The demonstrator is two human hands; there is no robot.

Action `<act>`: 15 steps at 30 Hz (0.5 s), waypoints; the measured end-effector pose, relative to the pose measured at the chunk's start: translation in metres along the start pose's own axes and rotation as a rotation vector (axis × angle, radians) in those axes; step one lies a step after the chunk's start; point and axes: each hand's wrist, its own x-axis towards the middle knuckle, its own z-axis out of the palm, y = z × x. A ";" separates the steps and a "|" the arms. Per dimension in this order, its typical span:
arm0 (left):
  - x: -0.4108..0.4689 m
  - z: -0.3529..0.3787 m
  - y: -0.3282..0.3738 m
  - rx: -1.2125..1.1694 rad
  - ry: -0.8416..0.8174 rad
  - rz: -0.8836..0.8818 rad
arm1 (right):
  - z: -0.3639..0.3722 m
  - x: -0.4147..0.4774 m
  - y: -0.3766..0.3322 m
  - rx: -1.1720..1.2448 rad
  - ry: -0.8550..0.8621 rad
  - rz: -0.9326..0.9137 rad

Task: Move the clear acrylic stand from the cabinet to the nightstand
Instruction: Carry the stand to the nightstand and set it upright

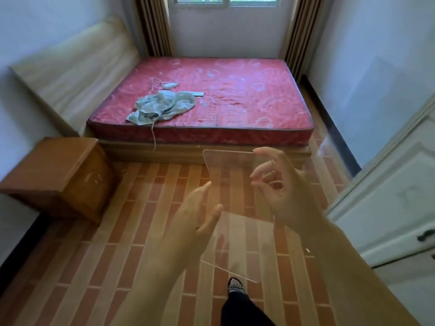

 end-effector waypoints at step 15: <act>0.181 -0.078 -0.052 -0.071 0.269 -0.266 | 0.113 0.231 0.068 0.176 -0.264 -0.141</act>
